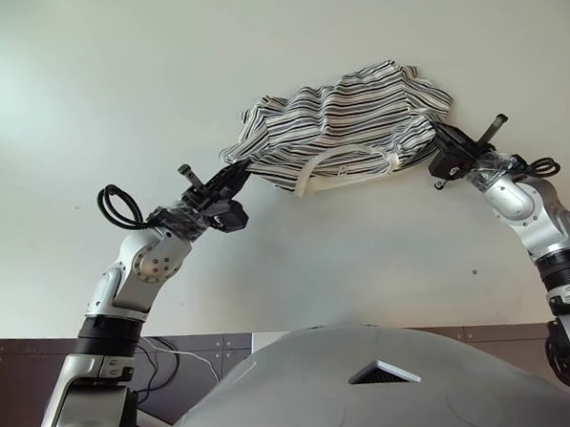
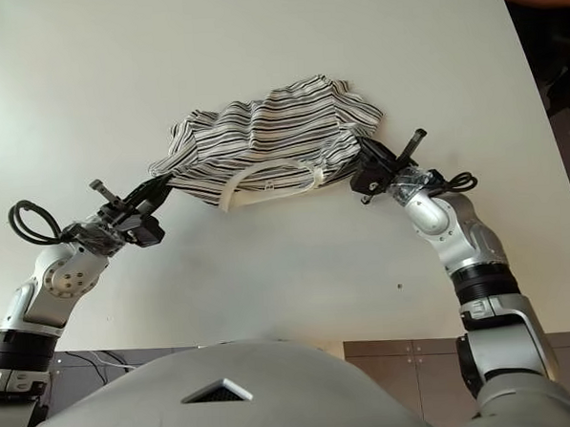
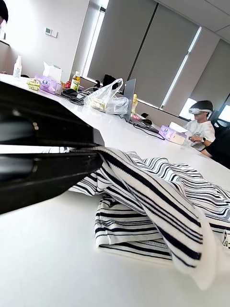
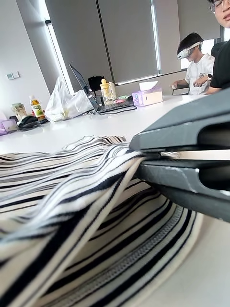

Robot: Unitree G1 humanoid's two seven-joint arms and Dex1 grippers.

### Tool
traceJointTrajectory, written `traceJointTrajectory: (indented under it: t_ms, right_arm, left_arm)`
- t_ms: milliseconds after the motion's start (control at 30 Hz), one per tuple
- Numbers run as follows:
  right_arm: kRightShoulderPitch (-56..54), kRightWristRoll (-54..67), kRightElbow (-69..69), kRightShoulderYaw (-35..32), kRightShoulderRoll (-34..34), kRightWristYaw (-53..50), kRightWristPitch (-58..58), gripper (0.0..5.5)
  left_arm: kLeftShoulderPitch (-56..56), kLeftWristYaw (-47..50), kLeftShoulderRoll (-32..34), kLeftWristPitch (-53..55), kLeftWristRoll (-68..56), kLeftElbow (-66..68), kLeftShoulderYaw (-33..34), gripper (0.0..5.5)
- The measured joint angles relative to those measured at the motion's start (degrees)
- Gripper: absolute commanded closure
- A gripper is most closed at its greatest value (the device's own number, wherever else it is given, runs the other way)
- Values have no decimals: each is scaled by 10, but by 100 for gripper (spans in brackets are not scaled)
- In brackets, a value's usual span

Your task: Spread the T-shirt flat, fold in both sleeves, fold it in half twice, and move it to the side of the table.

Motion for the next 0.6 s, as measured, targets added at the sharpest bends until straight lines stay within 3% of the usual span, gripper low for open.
traceJointTrajectory:
  t_ms: [333,433,600]
  right_arm:
    - [86,429,-315,-117,-12,189,97,536]
    - [44,435,-320,-120,4,195,137,536]
    - [-73,326,-201,-89,32,171,154,536]
  left_arm:
    - [-48,-26,-23,36,-151,-20,54,540]
    - [-111,-24,-45,76,-147,21,55,540]
    - [-236,-12,-68,107,-143,125,55,540]
